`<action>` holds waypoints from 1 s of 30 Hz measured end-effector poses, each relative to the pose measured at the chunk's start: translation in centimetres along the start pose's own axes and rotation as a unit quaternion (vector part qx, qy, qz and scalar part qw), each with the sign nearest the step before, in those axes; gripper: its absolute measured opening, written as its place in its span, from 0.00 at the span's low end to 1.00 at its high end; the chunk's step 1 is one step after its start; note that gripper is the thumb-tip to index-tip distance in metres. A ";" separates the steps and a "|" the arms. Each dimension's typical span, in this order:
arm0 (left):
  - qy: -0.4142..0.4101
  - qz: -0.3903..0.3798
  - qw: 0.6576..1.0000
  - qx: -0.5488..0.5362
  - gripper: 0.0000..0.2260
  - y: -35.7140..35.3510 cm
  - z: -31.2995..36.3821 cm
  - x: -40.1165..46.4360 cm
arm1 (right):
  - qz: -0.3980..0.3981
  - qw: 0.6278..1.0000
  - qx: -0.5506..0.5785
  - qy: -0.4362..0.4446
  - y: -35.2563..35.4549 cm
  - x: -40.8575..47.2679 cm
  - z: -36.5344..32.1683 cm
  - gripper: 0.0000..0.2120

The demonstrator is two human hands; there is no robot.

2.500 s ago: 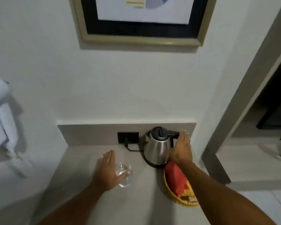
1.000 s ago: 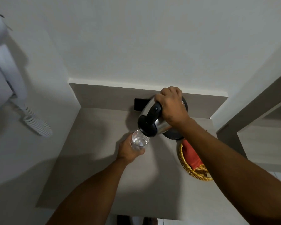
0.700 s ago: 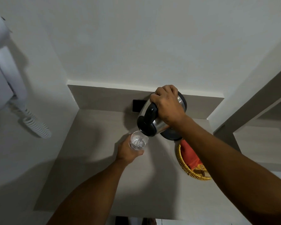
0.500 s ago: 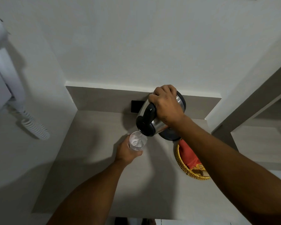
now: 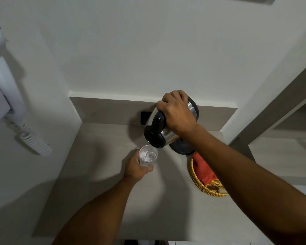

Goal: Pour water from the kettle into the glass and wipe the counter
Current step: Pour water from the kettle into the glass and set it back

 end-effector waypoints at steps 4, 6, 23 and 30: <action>-0.001 0.013 1.000 -0.002 0.34 0.2 0.0 -0.1 | 0.004 1.000 -0.004 0.001 0.0 0.1 0.0 0.02; 0.001 0.011 1.000 -0.003 0.34 0.1 -0.1 -0.1 | 0.005 1.000 -0.005 0.001 0.0 0.1 0.1 0.02; 0.014 -0.002 0.999 -0.035 0.34 -0.1 -0.7 0.0 | 0.009 0.993 0.080 -0.081 -1.8 -1.6 3.2 0.02; 0.002 -0.015 0.999 -0.043 0.35 -0.4 -0.6 0.4 | 0.068 0.862 0.280 -0.417 -5.9 -8.2 13.7 0.09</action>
Point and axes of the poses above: each hand's wrist, its own x-axis towards the middle knuckle, its own y-axis out of the back of the hand, z = x × y, the point moved 9 cm from there along x, towards the middle knuckle
